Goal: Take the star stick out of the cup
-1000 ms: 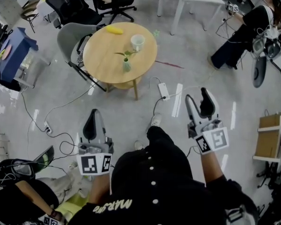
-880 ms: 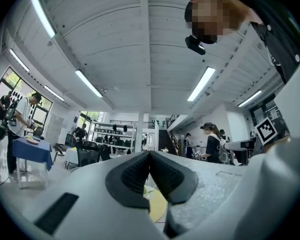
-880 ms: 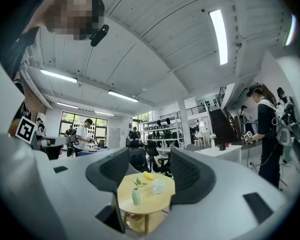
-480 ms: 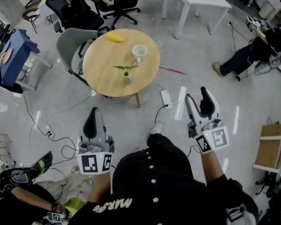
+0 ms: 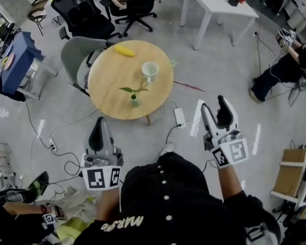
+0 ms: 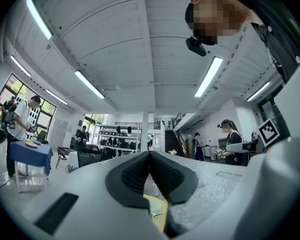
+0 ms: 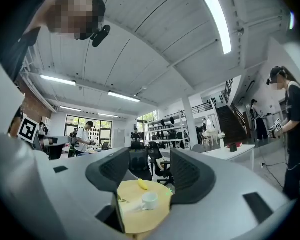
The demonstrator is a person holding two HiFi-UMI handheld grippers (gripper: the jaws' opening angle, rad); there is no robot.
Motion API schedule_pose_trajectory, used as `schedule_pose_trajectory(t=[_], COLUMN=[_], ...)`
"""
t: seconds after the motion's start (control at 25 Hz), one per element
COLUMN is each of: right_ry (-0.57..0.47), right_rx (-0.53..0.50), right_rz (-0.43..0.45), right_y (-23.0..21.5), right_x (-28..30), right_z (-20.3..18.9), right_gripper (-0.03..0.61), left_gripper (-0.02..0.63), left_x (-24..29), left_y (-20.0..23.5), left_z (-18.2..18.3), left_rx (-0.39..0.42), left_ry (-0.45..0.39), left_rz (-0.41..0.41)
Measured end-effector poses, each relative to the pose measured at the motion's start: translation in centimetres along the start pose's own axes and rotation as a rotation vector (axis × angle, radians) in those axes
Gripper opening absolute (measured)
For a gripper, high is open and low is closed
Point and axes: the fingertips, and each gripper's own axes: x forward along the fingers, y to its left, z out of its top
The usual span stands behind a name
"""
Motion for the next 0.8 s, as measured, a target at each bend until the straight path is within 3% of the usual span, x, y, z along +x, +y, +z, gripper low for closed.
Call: schedule_pose_trajectory(t=[0.36, 0.8], right_ry=[0.005, 0.028], right_rx=[0.021, -0.017], right_rz=[0.050, 0.077], right_y=[-2.7, -1.3], right_x=[4.6, 11.5], right_z=[-0.7, -1.9], right_gripper=[0.249, 0.252], left_gripper=[0.003, 0.003], left_x=[3.0, 7.4], left_y=[0.1, 5.1], left_z=[-0.5, -2.1], left_rx=[0.015, 0.006], left_ry=[0.009, 0.026], left_rz=[0.055, 0.058])
